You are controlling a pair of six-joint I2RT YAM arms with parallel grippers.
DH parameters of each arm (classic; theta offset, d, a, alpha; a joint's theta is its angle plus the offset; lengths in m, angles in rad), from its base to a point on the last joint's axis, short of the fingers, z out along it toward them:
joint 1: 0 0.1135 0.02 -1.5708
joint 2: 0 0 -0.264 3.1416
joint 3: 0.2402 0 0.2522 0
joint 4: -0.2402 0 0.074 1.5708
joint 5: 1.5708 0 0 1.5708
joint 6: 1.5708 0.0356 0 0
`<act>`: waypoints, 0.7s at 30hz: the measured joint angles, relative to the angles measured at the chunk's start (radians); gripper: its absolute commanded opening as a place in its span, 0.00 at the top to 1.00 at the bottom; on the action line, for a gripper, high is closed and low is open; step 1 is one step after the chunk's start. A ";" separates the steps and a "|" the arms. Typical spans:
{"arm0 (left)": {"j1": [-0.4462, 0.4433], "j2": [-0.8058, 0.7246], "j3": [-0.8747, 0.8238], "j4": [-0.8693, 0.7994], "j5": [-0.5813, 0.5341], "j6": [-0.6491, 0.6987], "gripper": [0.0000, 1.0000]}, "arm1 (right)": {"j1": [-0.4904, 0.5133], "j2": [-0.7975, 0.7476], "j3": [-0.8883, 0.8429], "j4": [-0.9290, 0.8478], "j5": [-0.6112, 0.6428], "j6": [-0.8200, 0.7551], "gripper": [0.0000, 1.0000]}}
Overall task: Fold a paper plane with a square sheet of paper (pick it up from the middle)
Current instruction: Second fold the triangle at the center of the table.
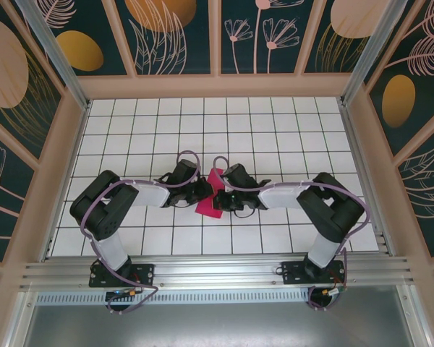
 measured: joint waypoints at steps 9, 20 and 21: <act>0.000 0.000 0.000 0.000 0.000 0.003 0.92 | -0.004 0.009 0.000 -0.003 -0.018 0.000 1.00; 0.000 0.002 0.000 0.002 0.000 0.003 0.93 | -0.006 -0.003 -0.009 -0.023 -0.059 -0.005 0.98; 0.000 0.002 0.000 0.002 0.000 0.003 0.92 | -0.006 -0.009 -0.015 -0.026 -0.064 -0.005 0.98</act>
